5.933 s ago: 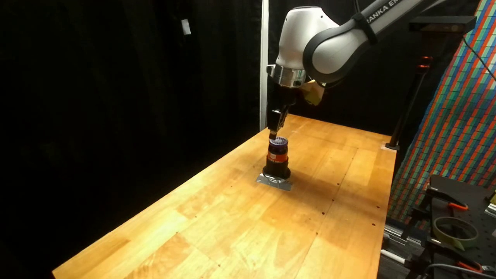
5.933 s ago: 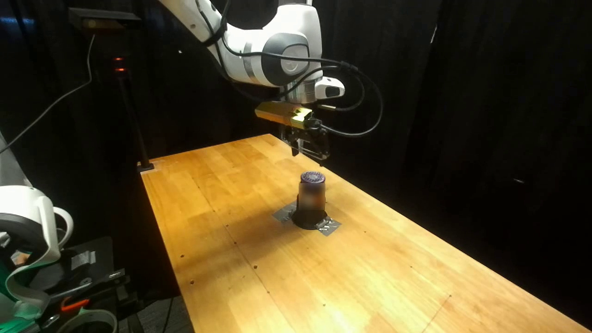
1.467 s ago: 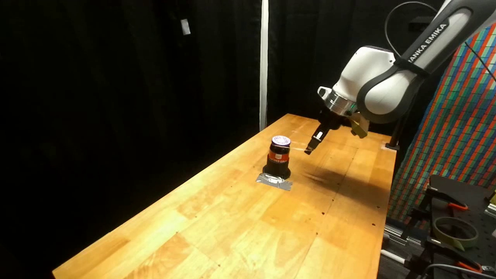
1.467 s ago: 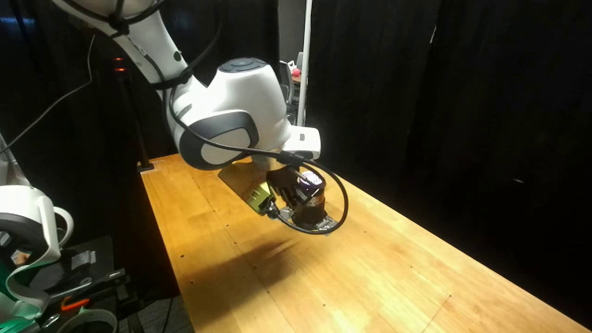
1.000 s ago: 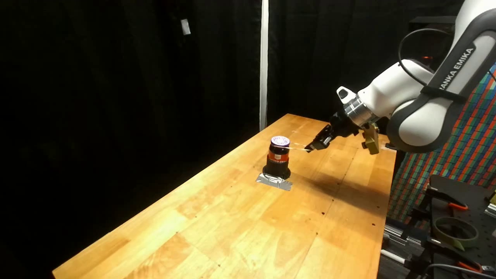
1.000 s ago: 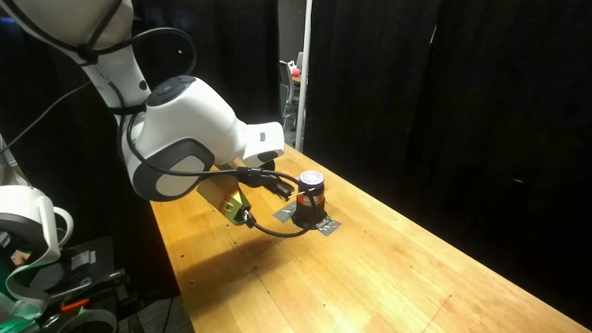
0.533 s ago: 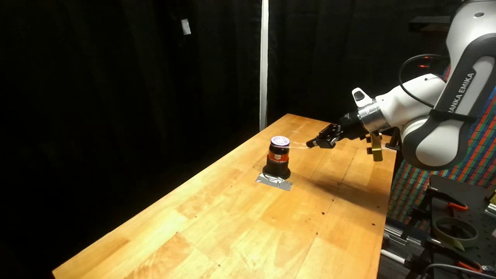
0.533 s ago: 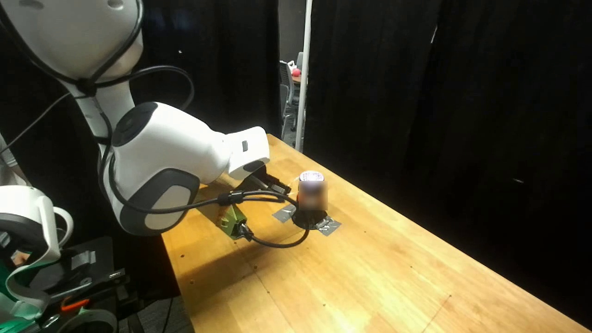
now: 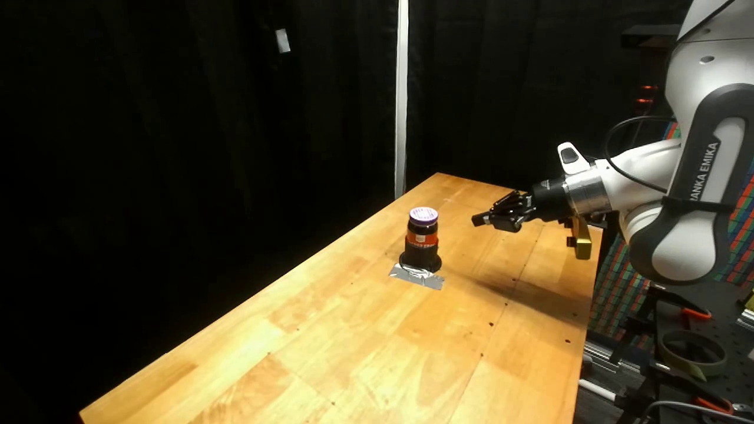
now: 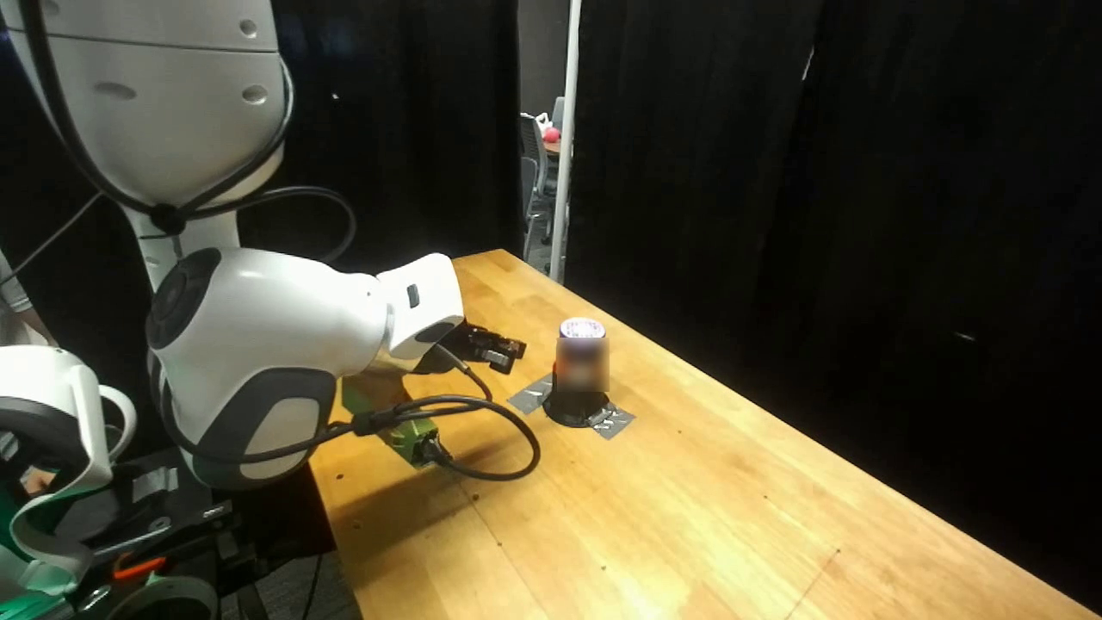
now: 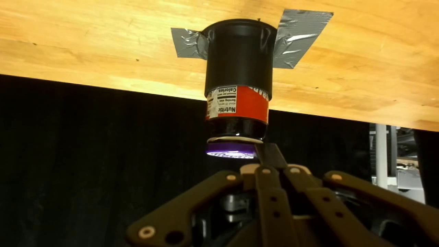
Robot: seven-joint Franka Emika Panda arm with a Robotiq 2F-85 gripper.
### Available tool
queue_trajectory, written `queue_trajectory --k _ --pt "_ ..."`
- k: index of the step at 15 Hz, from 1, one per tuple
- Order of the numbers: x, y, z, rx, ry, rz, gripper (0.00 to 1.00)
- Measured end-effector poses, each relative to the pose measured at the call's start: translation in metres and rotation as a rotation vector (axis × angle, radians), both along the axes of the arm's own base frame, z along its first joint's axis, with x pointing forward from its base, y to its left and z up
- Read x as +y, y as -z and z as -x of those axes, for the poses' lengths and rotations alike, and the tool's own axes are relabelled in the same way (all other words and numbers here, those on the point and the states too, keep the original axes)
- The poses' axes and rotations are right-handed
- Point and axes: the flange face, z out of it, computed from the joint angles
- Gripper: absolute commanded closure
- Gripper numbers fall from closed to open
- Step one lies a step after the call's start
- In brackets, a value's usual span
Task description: Put the rubber band on the cup
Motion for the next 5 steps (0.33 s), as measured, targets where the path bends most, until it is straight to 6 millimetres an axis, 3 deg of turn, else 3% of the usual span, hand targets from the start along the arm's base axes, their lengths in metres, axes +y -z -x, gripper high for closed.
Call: queue_trajectory --k 1,2,5 --pt "0.0010 -0.0016 -0.0016 -0.001 -0.006 0.001 0.73" --pt "0.0013 -0.0016 -0.0014 0.001 -0.010 0.003 0.94" --pt "0.0041 0.0070 0.0034 0.057 -0.046 0.006 0.73"
